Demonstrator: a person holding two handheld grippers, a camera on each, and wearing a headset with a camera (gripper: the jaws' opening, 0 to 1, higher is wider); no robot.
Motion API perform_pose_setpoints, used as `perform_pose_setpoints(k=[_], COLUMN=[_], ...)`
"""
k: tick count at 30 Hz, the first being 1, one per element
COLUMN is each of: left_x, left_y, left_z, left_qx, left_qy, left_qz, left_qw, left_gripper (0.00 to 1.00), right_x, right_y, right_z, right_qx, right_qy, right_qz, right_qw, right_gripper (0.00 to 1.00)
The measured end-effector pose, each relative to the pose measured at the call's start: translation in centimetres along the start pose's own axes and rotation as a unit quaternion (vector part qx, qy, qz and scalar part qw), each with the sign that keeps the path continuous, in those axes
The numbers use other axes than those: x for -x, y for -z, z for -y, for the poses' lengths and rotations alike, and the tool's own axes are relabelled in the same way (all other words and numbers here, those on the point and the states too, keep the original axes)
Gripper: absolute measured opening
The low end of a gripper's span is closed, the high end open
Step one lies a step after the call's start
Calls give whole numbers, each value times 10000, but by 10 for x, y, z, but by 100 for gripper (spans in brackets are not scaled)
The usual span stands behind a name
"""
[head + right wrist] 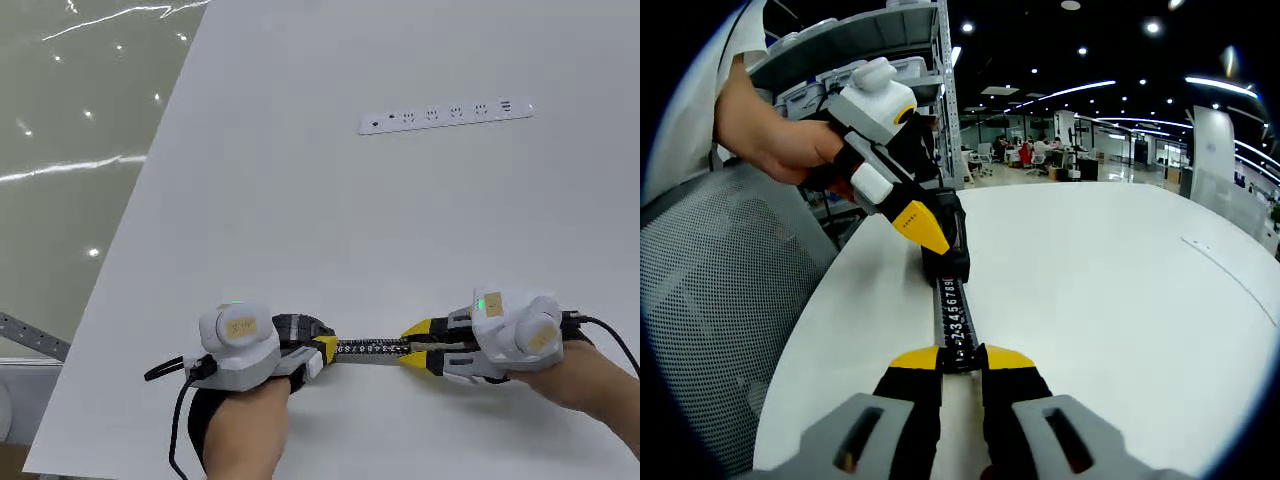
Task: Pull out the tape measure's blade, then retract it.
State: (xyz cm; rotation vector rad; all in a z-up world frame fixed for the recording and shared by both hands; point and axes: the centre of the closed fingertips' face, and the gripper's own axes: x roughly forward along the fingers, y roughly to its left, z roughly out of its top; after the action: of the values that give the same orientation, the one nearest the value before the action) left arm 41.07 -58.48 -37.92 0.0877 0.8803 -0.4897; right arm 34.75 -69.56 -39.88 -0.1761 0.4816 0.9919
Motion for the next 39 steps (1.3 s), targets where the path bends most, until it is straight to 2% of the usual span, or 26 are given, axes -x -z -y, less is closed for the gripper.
perform_pose_setpoints(k=[17, 39], left_x=[0, -1], left_y=[0, 0], left_z=[0, -1], left_qx=[54, 17], left_qy=[8, -95], left_qz=[-1, -49], left_qw=[10000, 9999], left_gripper=[57, 57], right_x=[-15, -17], right_y=[-6, -6], right_z=[0, -1], right_qx=[-21, 91], right_qy=[-48, -82], right_qz=[-2, -43], right_qw=[10000, 9999], right_gripper=[13, 13])
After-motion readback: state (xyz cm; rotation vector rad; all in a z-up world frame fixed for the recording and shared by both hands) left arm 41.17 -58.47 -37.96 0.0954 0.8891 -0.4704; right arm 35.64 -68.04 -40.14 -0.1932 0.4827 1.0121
